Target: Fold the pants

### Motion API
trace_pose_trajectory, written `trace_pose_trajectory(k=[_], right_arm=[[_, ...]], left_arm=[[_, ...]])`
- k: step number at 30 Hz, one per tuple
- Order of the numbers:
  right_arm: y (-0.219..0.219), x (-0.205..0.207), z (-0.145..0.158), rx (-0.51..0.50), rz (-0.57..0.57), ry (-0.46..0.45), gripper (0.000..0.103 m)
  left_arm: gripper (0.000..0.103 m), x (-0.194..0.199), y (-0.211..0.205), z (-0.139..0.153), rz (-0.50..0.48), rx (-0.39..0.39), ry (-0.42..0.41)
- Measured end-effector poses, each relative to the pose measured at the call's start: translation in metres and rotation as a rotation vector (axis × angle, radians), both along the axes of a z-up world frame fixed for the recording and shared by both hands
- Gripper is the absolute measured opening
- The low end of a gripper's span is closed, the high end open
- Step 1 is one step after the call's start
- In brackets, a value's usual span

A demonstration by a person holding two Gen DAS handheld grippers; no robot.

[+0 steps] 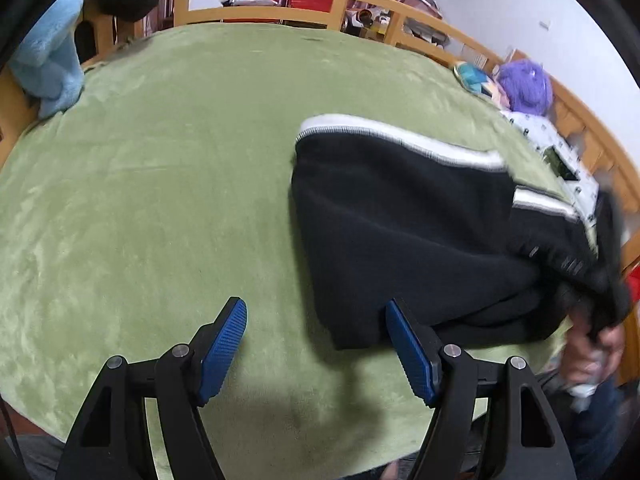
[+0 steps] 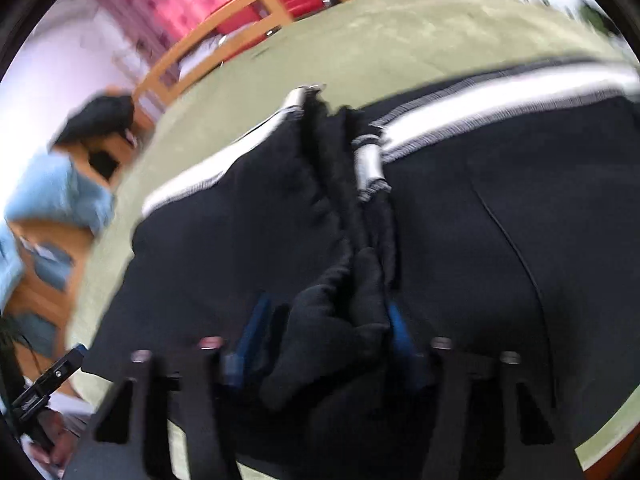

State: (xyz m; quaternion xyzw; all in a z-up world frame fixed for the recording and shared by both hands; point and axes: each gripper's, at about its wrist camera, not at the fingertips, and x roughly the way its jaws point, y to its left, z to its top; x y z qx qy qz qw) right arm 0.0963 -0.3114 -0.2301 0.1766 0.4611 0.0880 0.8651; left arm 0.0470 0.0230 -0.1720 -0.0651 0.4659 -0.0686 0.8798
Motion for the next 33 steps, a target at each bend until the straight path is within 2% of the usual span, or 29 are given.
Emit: trace_pose_trajectory(k=[2, 6, 8, 11, 13, 15, 17, 18, 19, 20, 21, 22, 23, 25, 27, 29, 31, 32, 33], right_arm=[[-0.008, 0.002, 0.008, 0.086, -0.006, -0.013, 0.022], [-0.024, 0.002, 0.033, 0.289, -0.036, -0.053, 0.018], [-0.024, 0.000, 0.047, 0.357, -0.034, -0.074, 0.017], [-0.015, -0.005, 0.073, 0.421, -0.001, -0.125, 0.016], [-0.003, -0.006, 0.093, 0.456, 0.017, -0.156, 0.016], [0.004, -0.008, 0.112, 0.486, 0.039, -0.179, 0.016], [0.002, -0.016, 0.124, 0.492, 0.060, -0.203, 0.015], [-0.001, -0.022, 0.131, 0.468, 0.062, -0.228, 0.015], [-0.008, -0.028, 0.133, 0.450, 0.057, -0.244, 0.015], [-0.017, -0.034, 0.130, 0.434, 0.045, -0.255, 0.015], [-0.027, -0.038, 0.123, 0.432, 0.027, -0.248, 0.015], [-0.038, -0.038, 0.113, 0.434, 0.008, -0.228, 0.015], [-0.047, -0.039, 0.101, 0.431, -0.007, -0.200, 0.015], [-0.055, -0.037, 0.067, 0.371, -0.022, -0.133, 0.014], [-0.058, -0.038, 0.034, 0.331, -0.040, -0.067, 0.014], [-0.067, -0.046, 0.011, 0.378, -0.063, -0.031, 0.013], [-0.073, -0.055, 0.006, 0.429, -0.073, -0.046, 0.013], [-0.074, -0.060, 0.008, 0.433, -0.067, -0.068, 0.013], [-0.071, -0.064, 0.013, 0.394, -0.055, -0.102, 0.013]], left_arm=[[0.070, -0.002, -0.016, -0.006, -0.025, -0.002, -0.020], [0.070, -0.008, -0.048, -0.012, -0.099, 0.114, -0.029], [0.070, -0.011, -0.052, -0.012, -0.110, 0.113, -0.027], [0.070, -0.011, -0.059, -0.006, -0.054, 0.115, -0.063], [0.072, -0.009, -0.071, -0.008, -0.042, 0.168, -0.088], [0.072, -0.004, -0.075, -0.013, 0.017, 0.204, -0.088], [0.072, 0.002, -0.063, -0.013, 0.091, 0.146, -0.080], [0.067, 0.003, -0.054, -0.011, 0.138, 0.119, -0.093], [0.053, 0.002, -0.039, -0.008, 0.199, 0.085, -0.107], [0.048, 0.002, -0.027, -0.007, 0.214, 0.035, -0.113], [0.044, 0.001, -0.013, -0.006, 0.188, -0.077, -0.116], [0.035, 0.000, -0.006, -0.006, 0.162, -0.141, -0.114], [0.032, -0.002, -0.005, -0.005, 0.147, -0.153, -0.114], [0.028, -0.008, -0.016, 0.000, 0.115, -0.063, -0.137], [0.025, -0.012, -0.023, 0.000, 0.094, -0.026, -0.136], [0.025, -0.014, -0.018, -0.003, 0.071, -0.117, -0.091], [0.025, -0.019, -0.012, -0.008, 0.061, -0.188, -0.068], [0.025, -0.022, -0.012, -0.011, 0.053, -0.183, -0.069], [0.025, -0.022, -0.013, -0.015, 0.044, -0.159, -0.059]])
